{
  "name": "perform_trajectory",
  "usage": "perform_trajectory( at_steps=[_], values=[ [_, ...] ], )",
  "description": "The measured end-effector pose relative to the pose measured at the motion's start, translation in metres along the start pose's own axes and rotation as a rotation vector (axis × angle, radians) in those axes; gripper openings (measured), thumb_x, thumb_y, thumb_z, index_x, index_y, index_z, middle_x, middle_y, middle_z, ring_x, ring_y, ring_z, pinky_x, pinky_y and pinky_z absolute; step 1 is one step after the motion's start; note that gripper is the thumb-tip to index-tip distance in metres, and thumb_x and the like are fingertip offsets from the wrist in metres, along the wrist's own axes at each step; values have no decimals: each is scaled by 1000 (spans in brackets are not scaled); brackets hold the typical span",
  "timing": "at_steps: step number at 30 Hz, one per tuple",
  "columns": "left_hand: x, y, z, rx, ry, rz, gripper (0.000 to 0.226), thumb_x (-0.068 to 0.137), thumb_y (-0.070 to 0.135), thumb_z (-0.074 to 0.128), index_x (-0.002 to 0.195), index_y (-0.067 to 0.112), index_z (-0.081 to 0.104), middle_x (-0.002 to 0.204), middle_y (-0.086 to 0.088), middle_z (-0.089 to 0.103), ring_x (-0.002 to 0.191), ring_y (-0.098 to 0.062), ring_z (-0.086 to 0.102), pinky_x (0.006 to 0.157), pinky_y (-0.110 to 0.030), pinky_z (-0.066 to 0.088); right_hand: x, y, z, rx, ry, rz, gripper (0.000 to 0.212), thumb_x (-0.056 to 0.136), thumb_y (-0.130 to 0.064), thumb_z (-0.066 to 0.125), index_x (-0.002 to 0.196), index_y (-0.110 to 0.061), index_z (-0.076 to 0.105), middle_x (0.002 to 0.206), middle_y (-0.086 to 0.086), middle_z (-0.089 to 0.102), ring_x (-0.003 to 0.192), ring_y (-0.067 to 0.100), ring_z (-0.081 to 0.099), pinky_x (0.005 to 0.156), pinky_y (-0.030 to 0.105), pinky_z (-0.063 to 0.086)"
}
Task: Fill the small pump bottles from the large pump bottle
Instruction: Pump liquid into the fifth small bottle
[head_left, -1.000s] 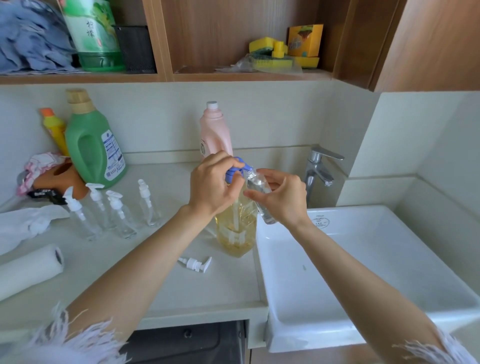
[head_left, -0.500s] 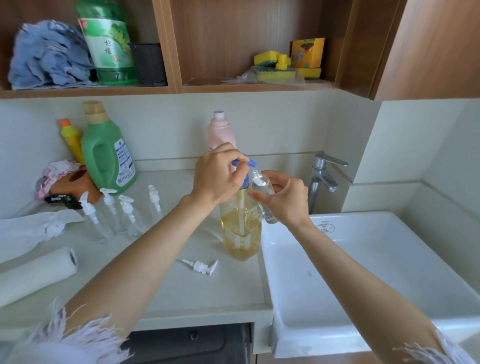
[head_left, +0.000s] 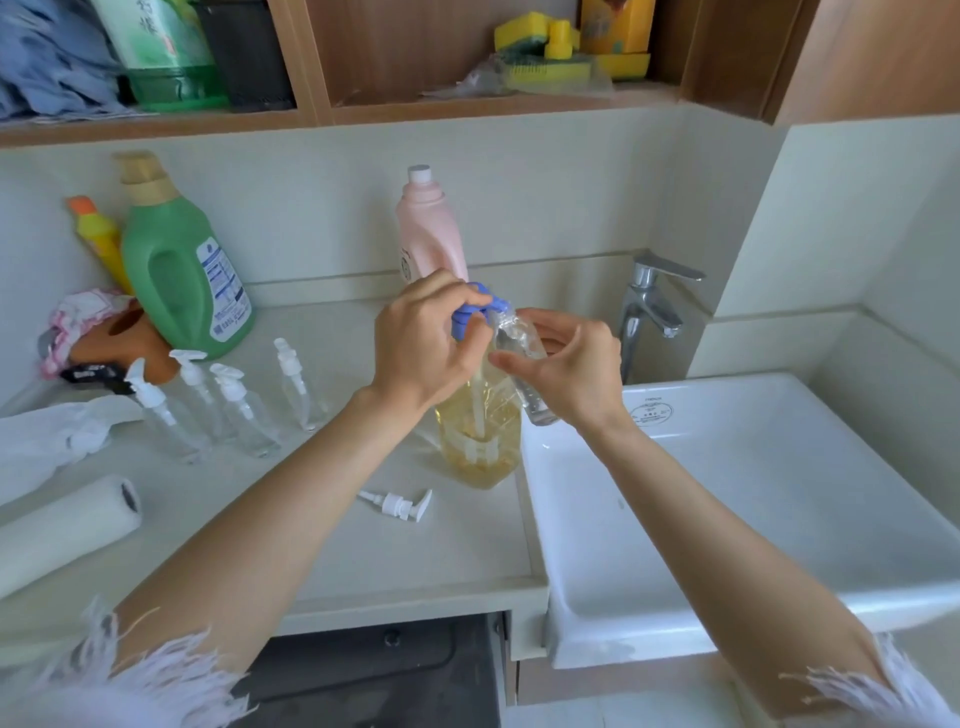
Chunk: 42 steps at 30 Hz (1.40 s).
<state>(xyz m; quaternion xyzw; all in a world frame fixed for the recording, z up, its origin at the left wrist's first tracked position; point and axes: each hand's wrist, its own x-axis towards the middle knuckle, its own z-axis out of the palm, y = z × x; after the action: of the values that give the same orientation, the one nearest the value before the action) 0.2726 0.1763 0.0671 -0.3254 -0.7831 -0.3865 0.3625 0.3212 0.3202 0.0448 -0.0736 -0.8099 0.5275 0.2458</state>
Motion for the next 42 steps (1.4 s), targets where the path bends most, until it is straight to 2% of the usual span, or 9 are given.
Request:
perform_trajectory(
  at_steps=[10, 18, 21, 25, 29, 32, 35, 39, 42],
  values=[
    [16, 7, -16, -7, -81, -42, 35, 76, 29, 44, 82, 16, 76, 82, 3, 69, 71, -18, 65, 63, -34, 52, 3, -13, -7, -25, -18, -49, 51, 60, -35, 90, 107, -26, 73, 96, -7, 74, 91, 3, 68, 91, 32, 54],
    [-7, 3, -33, -301, -91, -269, 37, 80, 30, 47, 100, 9, 71, 100, 0, 65, 92, -17, 64, 86, -31, 50, -22, 6, -11, 238, -252, 3, 49, 66, -17, 88, 111, -13, 69, 96, 0, 75, 93, 14, 71, 91, 35, 55],
    [-39, 1, -49, -470, -300, -427, 26, 80, 21, 53, 102, 22, 66, 100, 5, 67, 95, -4, 64, 88, -21, 46, -38, -6, -6, 378, -367, -82, 38, 76, 1, 77, 107, -18, 66, 93, -2, 75, 93, 16, 71, 91, 32, 54],
    [-79, -13, -79, -657, -560, -558, 60, 65, 31, 69, 123, 28, 54, 113, -4, 64, 106, -11, 62, 95, -25, 48, -52, -22, 19, 495, -426, -123, 37, 81, 6, 69, 113, -12, 62, 98, 2, 72, 96, 16, 68, 87, 26, 52],
    [-101, -17, -104, -604, -502, -623, 71, 65, 40, 75, 129, 21, 51, 113, 2, 67, 111, -12, 61, 99, -31, 46, -64, -40, 48, 617, -500, -146, 39, 83, 3, 64, 121, -6, 55, 100, -1, 70, 99, 17, 66, 88, 25, 50],
    [-112, -14, -117, -540, -377, -655, 53, 63, 44, 75, 108, 19, 61, 102, 0, 70, 99, -13, 67, 82, -29, 52, -73, -56, 71, 658, -599, -190, 43, 84, -1, 60, 126, -3, 50, 108, 7, 66, 104, 17, 63, 96, 31, 49],
    [-119, -14, -130, -580, -266, -692, 42, 68, 30, 85, 101, 19, 63, 95, 1, 73, 92, -14, 69, 72, -23, 53, -77, -71, 86, 683, -667, -237, 43, 85, -1, 58, 127, 0, 50, 117, 15, 62, 111, 22, 60, 99, 33, 48],
    [-130, -15, -143, -595, -221, -736, 36, 70, 24, 74, 103, 18, 62, 96, 1, 72, 93, -13, 69, 69, -23, 53, -76, -71, 99, 723, -752, -218, 30, 90, -6, 56, 120, -8, 59, 118, 12, 64, 114, 24, 59, 103, 40, 45],
    [-148, -30, -147, -520, -223, -791, 44, 69, 34, 84, 105, 16, 65, 100, -2, 72, 93, -16, 67, 74, -30, 55, -72, -35, 111, 319, -670, -219, 23, 93, -12, 61, 115, -11, 66, 105, 1, 70, 102, 18, 65, 100, 39, 48]
  ],
)
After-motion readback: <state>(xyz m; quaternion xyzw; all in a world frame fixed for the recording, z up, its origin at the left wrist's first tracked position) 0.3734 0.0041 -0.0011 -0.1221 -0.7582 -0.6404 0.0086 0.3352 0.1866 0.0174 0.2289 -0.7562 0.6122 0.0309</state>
